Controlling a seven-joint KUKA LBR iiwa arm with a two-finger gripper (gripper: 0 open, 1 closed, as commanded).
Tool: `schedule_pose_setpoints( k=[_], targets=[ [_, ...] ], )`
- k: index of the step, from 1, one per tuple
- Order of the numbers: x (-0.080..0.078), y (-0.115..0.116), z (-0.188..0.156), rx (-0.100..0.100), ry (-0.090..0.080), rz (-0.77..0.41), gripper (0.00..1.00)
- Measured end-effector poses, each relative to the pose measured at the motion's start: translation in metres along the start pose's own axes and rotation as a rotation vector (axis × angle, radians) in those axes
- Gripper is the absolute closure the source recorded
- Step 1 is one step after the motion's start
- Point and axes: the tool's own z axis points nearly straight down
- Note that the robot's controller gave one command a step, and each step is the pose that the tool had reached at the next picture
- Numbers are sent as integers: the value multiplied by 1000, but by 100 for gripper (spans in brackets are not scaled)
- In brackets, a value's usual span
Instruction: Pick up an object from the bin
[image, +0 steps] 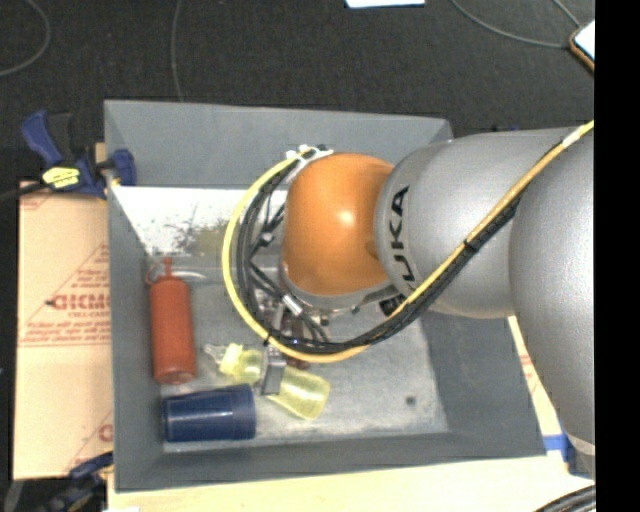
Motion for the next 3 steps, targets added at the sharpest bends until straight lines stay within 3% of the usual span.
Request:
schedule_pose_setpoints(
  k=[1,2,3],
  targets=[
    [10,-25,-27,5,-2,58,0],
    [6,-17,-6,3,-12,53,0],
    [-5,-50,100,7,-7,32,0]
  ],
)
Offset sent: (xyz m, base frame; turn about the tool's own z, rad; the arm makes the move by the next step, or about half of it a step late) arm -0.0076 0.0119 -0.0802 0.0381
